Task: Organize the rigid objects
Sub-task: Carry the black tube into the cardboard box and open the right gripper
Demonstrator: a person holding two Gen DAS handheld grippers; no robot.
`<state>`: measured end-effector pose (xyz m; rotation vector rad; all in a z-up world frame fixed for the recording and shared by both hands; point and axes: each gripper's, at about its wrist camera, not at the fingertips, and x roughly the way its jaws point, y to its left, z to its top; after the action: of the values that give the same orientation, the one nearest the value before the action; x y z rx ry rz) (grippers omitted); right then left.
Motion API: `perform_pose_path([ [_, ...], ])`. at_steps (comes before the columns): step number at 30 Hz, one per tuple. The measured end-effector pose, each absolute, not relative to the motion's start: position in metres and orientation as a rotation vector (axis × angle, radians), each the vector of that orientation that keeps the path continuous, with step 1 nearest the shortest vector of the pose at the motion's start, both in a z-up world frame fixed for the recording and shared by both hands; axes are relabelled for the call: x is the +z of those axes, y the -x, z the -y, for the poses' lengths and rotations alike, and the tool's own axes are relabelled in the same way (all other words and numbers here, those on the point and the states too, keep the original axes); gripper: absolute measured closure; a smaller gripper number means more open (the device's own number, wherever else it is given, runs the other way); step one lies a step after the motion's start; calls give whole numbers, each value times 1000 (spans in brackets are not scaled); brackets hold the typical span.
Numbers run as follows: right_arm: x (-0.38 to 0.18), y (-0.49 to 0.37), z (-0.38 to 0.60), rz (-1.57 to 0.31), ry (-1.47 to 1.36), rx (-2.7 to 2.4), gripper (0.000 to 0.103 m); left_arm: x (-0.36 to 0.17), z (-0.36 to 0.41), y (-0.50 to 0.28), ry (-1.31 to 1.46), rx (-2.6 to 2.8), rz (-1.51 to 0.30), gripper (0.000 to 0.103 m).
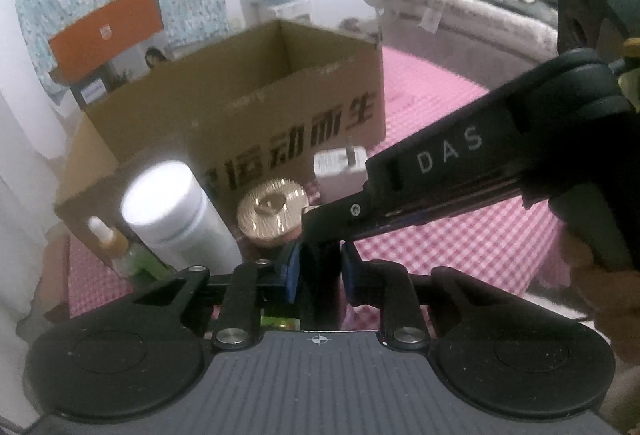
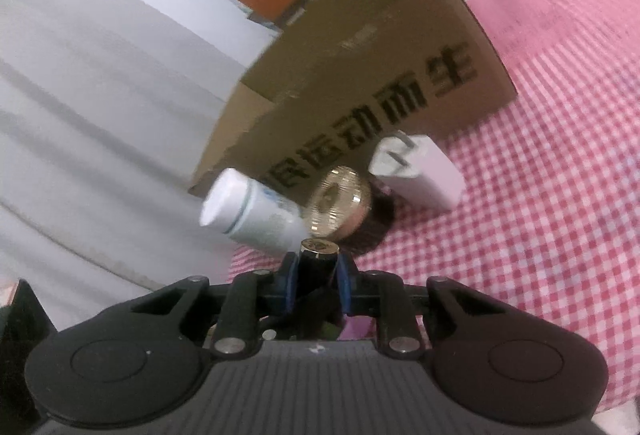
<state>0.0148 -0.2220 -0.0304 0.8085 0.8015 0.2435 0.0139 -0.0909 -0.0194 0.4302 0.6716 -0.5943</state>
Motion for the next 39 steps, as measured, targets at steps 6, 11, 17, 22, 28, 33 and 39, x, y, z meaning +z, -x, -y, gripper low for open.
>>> perform_pose_path([
  [6,10,-15,211,-729,-700,266,81,11,88,-8,-407,-572,-589,82],
  [11,59,-34,202,-640,-602,328,80,58,81,-19,-359,-526,-503,82],
  [17,102,-97,199,-600,-555,423,80,101,77,-75,-307,-477,-508,82],
  [22,92,-184,203,-713,-615,464,80,94,69,-147,-266,-443,-624,82],
  [28,32,-288,208,-952,-749,459,80,51,69,-219,-289,-390,-796,82],
  [33,-25,-343,208,-1118,-807,432,80,15,76,-257,-340,-354,-926,82],
  [39,-72,-371,204,-1241,-874,425,80,-8,81,-277,-406,-289,-1016,82],
])
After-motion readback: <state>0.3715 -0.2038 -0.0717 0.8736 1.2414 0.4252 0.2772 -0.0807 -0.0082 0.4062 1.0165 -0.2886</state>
